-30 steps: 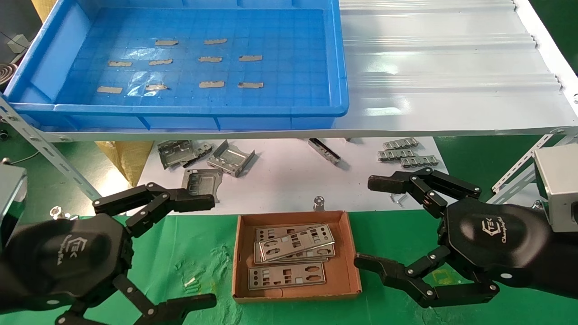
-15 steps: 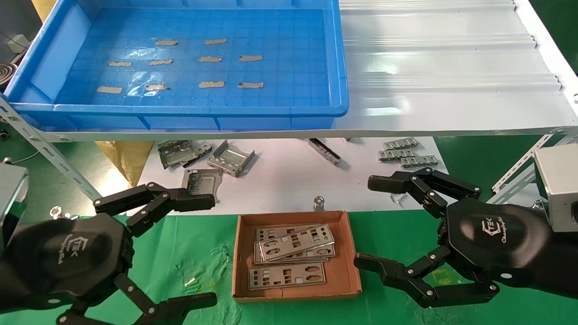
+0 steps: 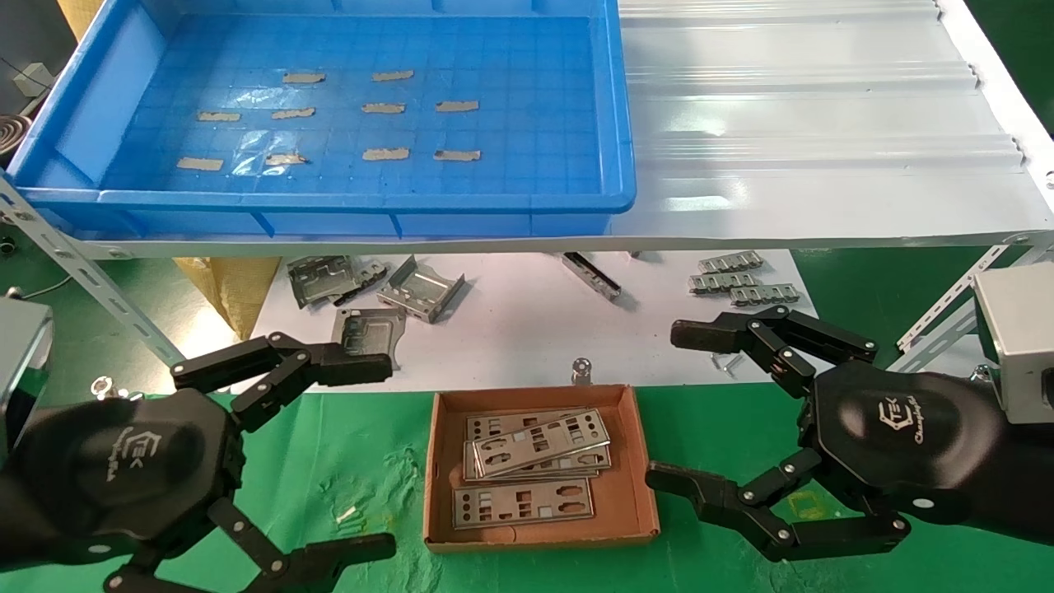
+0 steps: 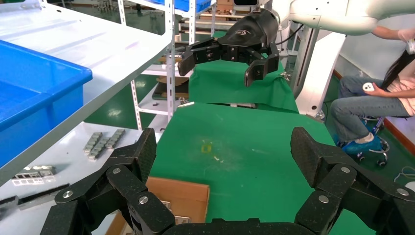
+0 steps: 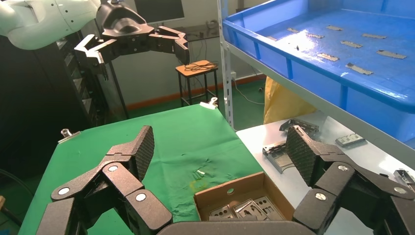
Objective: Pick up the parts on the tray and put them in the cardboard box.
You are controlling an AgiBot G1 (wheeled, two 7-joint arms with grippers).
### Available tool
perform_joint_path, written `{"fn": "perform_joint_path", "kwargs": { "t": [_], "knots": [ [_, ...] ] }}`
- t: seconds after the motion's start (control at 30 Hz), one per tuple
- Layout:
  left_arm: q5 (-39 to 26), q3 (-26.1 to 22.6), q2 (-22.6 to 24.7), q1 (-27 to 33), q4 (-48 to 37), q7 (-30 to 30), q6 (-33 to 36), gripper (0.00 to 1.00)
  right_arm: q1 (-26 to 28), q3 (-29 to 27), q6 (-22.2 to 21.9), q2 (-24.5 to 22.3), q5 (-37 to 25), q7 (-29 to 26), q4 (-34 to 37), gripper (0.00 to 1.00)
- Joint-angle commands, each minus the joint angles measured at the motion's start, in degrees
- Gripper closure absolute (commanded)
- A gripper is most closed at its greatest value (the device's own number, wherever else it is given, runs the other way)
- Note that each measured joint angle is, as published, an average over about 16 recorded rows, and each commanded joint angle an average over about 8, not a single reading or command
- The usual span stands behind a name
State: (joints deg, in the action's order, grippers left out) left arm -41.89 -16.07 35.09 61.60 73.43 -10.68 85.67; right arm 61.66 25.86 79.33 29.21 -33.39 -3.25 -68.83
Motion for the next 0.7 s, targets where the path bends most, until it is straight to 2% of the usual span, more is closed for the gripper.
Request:
{"fn": "perform_joint_path", "kwargs": {
  "t": [0.03,0.7],
  "knots": [
    [0.0,0.0,0.0,0.0,0.0,0.0,0.0,0.00,0.0,0.0,0.0,0.0,0.0,0.0,0.0,0.00],
    [0.0,0.0,0.0,0.0,0.0,0.0,0.0,0.00,0.0,0.0,0.0,0.0,0.0,0.0,0.0,0.00]
  ]
}}
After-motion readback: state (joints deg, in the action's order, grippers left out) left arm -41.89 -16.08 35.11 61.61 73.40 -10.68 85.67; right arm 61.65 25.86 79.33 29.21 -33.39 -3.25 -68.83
